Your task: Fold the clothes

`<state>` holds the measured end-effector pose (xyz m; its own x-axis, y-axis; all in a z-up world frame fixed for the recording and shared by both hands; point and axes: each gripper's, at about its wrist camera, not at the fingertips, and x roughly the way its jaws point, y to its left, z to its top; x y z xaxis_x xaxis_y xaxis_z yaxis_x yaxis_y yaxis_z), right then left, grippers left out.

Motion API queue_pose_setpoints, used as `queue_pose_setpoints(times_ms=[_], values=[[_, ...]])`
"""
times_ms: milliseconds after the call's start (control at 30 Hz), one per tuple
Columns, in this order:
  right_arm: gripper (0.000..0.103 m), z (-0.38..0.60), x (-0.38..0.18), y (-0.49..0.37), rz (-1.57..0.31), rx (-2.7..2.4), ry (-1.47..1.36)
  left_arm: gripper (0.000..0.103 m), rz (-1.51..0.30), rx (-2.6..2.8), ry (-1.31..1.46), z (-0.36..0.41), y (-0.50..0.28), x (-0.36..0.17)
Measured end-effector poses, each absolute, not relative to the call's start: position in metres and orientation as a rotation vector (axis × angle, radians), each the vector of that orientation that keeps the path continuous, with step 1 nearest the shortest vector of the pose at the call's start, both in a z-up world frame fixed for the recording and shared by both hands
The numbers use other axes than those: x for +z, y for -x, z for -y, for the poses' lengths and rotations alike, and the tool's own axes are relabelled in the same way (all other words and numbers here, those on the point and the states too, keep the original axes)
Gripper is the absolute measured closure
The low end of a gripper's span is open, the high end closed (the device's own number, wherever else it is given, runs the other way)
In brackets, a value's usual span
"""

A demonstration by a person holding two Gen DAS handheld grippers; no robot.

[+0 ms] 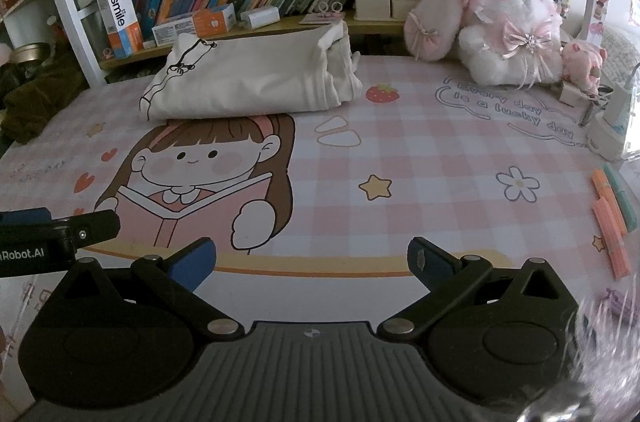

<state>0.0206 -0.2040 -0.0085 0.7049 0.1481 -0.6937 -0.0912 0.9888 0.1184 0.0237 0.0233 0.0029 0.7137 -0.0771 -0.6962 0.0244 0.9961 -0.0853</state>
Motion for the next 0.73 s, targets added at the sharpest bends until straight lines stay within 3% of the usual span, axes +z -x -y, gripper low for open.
queue_pose_setpoints(times_ms=[733], values=[[0.0,0.2046,-0.0067,-0.0194,-0.786,0.141,-0.086,0.0,-0.755,-0.094,0.097,-0.0261,-0.0198,0.005]])
